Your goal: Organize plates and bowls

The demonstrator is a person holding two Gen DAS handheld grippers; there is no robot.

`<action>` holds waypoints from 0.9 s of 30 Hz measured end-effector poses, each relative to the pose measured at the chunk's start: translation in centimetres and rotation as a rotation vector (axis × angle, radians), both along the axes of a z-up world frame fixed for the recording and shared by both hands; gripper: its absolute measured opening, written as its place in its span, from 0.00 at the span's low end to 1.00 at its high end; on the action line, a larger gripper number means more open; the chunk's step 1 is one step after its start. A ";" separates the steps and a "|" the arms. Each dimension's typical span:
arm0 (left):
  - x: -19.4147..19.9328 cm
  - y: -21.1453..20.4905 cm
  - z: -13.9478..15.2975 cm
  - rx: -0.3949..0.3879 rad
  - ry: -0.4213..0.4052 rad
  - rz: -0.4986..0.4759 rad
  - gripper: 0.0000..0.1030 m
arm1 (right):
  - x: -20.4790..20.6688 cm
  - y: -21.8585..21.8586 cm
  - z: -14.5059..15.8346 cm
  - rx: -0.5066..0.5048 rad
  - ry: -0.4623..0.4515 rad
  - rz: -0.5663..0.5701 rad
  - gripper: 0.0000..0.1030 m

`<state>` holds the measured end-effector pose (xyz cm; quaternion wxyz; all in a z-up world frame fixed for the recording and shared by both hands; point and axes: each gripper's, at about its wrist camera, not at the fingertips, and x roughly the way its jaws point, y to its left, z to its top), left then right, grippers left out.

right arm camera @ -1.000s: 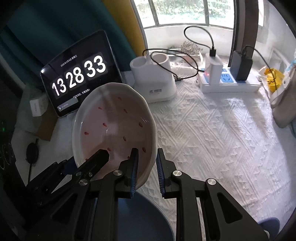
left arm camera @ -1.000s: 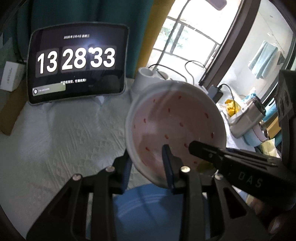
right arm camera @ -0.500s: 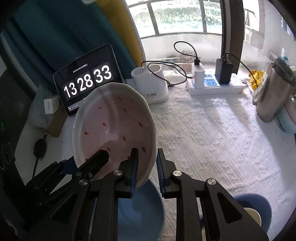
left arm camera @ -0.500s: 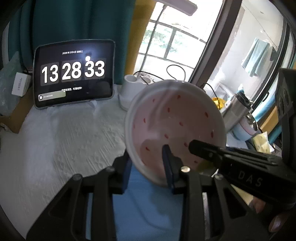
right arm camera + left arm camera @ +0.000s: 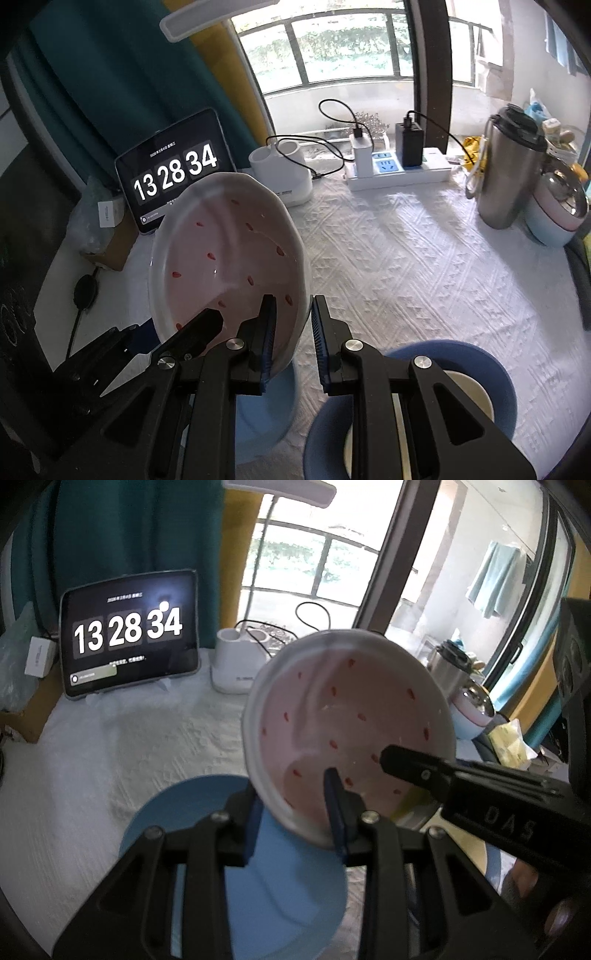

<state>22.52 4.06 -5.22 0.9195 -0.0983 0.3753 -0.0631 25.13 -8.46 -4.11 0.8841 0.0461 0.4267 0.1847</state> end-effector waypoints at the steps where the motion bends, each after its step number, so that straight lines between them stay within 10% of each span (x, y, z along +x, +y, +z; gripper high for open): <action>1: -0.1 -0.3 0.1 0.002 -0.002 -0.004 0.31 | -0.2 -0.3 0.1 0.002 -0.002 -0.003 0.20; 27: -2.3 -8.6 0.7 0.070 0.003 -0.119 0.31 | -3.6 -8.4 0.3 0.052 -0.023 -0.082 0.20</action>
